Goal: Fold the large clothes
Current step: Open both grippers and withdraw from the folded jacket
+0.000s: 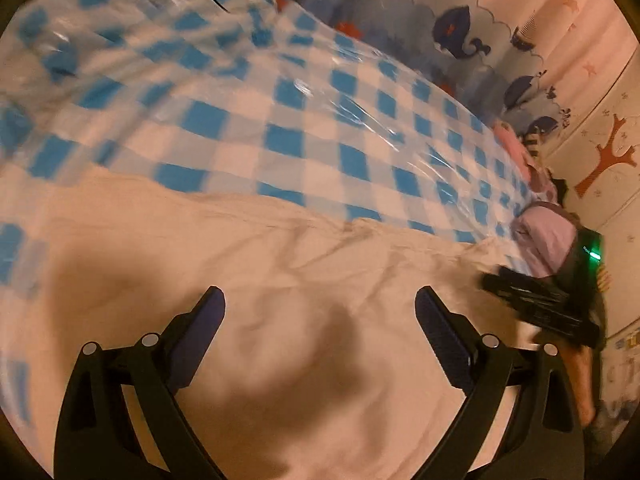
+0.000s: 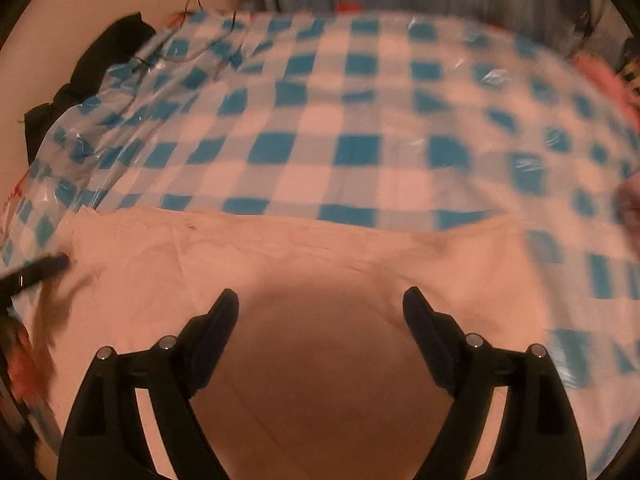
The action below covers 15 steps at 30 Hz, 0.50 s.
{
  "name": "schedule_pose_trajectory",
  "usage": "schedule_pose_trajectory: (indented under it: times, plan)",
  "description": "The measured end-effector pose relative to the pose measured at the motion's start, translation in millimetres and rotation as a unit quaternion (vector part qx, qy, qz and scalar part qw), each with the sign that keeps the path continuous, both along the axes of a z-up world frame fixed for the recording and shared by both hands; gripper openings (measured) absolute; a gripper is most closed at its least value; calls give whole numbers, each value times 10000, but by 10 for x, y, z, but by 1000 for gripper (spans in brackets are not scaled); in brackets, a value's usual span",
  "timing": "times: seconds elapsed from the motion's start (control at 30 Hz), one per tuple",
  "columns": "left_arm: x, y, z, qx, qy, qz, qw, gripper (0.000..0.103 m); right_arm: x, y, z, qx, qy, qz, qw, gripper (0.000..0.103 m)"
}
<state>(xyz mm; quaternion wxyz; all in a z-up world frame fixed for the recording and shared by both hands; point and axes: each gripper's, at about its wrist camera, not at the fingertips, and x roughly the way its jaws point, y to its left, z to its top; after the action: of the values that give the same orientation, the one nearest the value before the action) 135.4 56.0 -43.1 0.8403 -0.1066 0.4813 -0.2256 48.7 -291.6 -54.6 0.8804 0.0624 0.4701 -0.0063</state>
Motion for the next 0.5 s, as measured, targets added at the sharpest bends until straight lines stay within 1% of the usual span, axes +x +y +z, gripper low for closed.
schedule_pose_trajectory:
  times: [0.03, 0.07, 0.1, 0.13, 0.17, 0.2, 0.23, 0.27, 0.3, 0.37, 0.4, 0.47, 0.5]
  plan:
    - [3, 69, -59, 108, 11, 70, 9999, 92, -53, -45, -15, -88, -16, -67, 9999, 84]
    - [21, 120, -145, 184, 93, 126, 9997, 92, -106, -145, -94, -190, 20, -198, 9996, 84]
    - [58, 183, -308, 78, 266, 126, 9995, 92, -120, -270, -242, -80, 132, -295, 9994, 84]
    - [60, 205, -400, -1, 250, 109, 9996, 92, -115, -347, -365, 165, 178, -309, 9992, 84]
    - [43, 187, -443, 31, 120, 100, 9999, 92, -127, -431, -493, 437, 71, -356, 9984, 85]
    - [40, 160, -469, 106, 28, 107, 9999, 93, -131, -407, -535, 411, -15, -389, 9984, 85]
    - [27, 110, -503, 232, -72, 119, 9996, 93, -113, -350, -572, 173, -67, -375, 9991, 86]
    - [28, 78, -523, 340, -102, 121, 9993, 94, -91, -313, -589, 20, -38, -366, 9993, 87]
    - [33, 70, -523, 387, -80, 113, 9992, 94, -50, -271, -598, -31, 28, -350, 9994, 87]
    - [63, 138, -465, 302, 104, 63, 9995, 94, -13, -306, -574, 158, 188, -268, 9993, 88]
    - [46, 187, -409, 244, 221, 73, 9994, 94, -49, -358, -496, 361, 291, -207, 9987, 87]
    - [-131, 438, -169, -241, 315, 304, 9988, 94, -296, -441, -243, 851, 116, -315, 9958, 88]
    - [-242, 530, -79, -391, 313, 354, 9981, 94, -459, -488, -117, 1167, -4, -303, 9927, 88]
